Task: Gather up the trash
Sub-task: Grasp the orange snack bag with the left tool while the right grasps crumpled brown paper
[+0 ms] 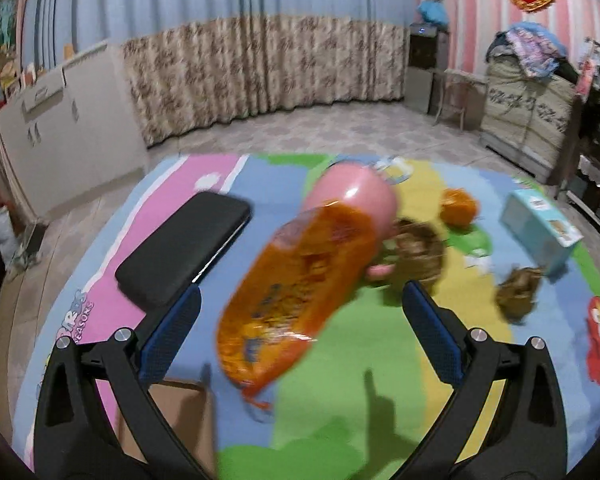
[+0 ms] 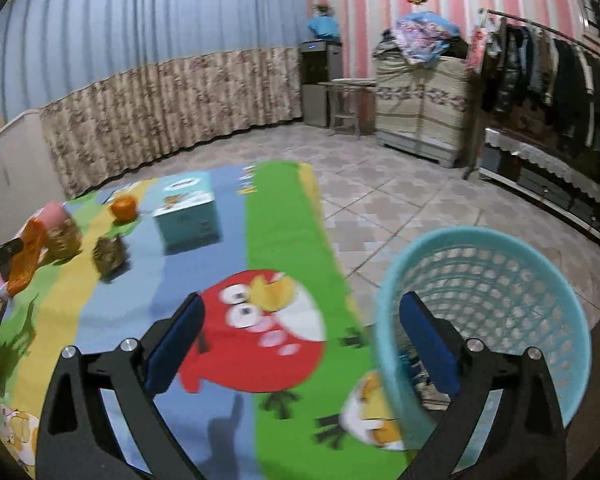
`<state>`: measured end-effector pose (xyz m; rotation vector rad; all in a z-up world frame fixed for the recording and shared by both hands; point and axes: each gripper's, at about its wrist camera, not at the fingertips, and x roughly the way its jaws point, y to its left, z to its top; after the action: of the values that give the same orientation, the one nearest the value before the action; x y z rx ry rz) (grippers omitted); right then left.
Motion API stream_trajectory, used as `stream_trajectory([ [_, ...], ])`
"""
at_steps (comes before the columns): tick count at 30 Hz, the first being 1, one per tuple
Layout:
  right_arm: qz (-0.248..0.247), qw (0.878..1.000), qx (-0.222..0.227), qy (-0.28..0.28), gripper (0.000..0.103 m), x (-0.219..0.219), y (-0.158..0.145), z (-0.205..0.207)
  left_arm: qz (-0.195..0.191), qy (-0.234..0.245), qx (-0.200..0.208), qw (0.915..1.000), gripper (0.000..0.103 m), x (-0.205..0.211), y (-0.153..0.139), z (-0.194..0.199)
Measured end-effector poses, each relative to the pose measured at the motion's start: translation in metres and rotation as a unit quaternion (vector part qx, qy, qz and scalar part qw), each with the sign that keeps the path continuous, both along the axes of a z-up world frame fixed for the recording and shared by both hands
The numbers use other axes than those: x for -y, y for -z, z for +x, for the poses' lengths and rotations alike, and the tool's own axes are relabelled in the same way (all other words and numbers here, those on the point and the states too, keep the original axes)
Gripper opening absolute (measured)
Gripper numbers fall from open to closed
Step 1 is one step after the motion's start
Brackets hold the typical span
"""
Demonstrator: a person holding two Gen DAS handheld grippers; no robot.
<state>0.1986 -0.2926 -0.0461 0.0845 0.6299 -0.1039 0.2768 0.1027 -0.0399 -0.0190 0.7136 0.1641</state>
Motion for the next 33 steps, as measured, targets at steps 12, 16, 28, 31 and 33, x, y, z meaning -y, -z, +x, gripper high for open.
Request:
stream_trajectory([
  [12, 0.023, 0.998, -0.043, -0.049, 0.096, -0.065, 0.008, 0.044, -0.036, 0.028, -0.035, 0.9984, 0.083, -0.039, 0.021, 0.031],
  [16, 0.009, 0.996, -0.05, -0.068, 0.096, -0.093, 0.009, 0.062, -0.067, 0.049, -0.05, 0.9953, 0.056, -0.042, 0.027, 0.037],
  [28, -0.049, 0.99, -0.066, -0.114, 0.096, -0.156, 0.016, 0.103, -0.032, 0.064, 0.0, 0.9975, 0.0, -0.029, 0.007, 0.011],
  [31, -0.045, 0.989, -0.071, -0.123, 0.095, -0.165, 0.019, 0.113, -0.019, 0.058, 0.024, 0.9978, 0.0, -0.032, -0.007, 0.004],
  [33, -0.041, 0.987, -0.077, -0.135, 0.093, -0.172, 0.021, 0.118, -0.012, 0.055, 0.034, 0.9978, 0.0, -0.032, -0.014, 0.0],
])
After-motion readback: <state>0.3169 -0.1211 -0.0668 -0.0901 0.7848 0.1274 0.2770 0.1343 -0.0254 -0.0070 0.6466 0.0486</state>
